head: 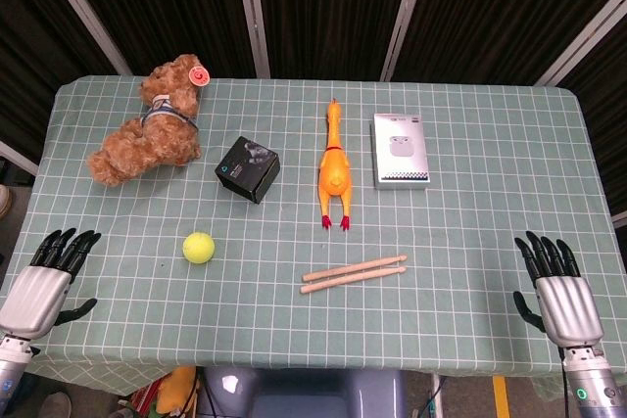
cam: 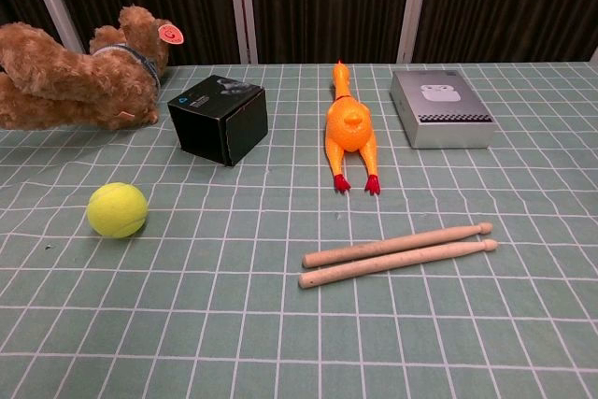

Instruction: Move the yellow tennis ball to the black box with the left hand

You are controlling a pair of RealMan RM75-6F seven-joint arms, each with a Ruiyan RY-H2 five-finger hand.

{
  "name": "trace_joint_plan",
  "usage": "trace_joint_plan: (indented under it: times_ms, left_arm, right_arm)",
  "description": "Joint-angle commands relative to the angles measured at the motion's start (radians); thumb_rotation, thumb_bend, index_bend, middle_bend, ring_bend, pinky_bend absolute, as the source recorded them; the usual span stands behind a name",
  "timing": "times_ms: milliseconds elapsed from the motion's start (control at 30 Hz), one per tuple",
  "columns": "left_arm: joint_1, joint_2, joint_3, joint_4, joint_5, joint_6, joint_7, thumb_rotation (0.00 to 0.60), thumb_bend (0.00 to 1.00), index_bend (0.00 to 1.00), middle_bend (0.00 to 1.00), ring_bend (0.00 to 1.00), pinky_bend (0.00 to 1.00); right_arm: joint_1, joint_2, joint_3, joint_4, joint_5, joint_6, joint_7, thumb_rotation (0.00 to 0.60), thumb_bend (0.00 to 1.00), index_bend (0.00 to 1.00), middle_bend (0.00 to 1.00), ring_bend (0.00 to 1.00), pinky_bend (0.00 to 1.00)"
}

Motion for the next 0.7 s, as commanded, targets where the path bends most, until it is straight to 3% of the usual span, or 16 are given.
trace_joint_plan:
  times_ms: [33,267,300,367,433,500,700]
  left_arm:
    - [0.0,0.0,0.002,-0.002,0.001,-0.002,0.0,0.6,0.14,0.0,0.08,0.01,0.06]
    - [-0.008,-0.008,0.013,-0.007,0.012,-0.023,0.013,0.6,0.14,0.02,0.11,0.02,0.09]
    - [-0.013,-0.012,0.021,-0.008,0.028,-0.028,0.011,0.6,0.14,0.05,0.15,0.04,0.15]
    - [-0.019,-0.019,0.034,-0.011,0.051,-0.036,-0.006,0.6,0.15,0.22,0.34,0.15,0.32]
    - [-0.024,-0.03,0.045,-0.012,0.071,-0.042,-0.02,0.6,0.19,0.45,0.57,0.31,0.51]
    - [-0.028,-0.04,0.055,-0.006,0.082,-0.054,-0.012,0.6,0.25,0.51,0.65,0.36,0.56]
    - [-0.042,-0.103,0.069,0.029,0.079,-0.124,0.095,0.6,0.33,0.57,0.71,0.4,0.59]
  right_arm:
    - [-0.001,0.001,-0.001,0.0,-0.001,0.001,0.002,0.6,0.44,0.0,0.0,0.0,0.0]
    - [0.004,0.012,0.003,-0.015,-0.009,0.003,0.012,0.6,0.44,0.0,0.0,0.0,0.0]
    - [0.003,0.018,0.002,-0.022,-0.011,0.004,0.026,0.6,0.44,0.0,0.0,0.0,0.0]
    - [0.003,0.024,0.003,-0.025,-0.014,0.007,0.028,0.6,0.44,0.0,0.0,0.0,0.0]
    - [0.005,0.026,0.003,-0.026,-0.017,0.005,0.028,0.6,0.44,0.0,0.0,0.0,0.0]
    - [0.009,0.028,0.0,-0.028,-0.018,-0.004,0.036,0.6,0.44,0.0,0.0,0.0,0.0]
    - [-0.001,0.025,-0.018,-0.013,-0.038,0.003,0.051,0.6,0.44,0.0,0.0,0.0,0.0]
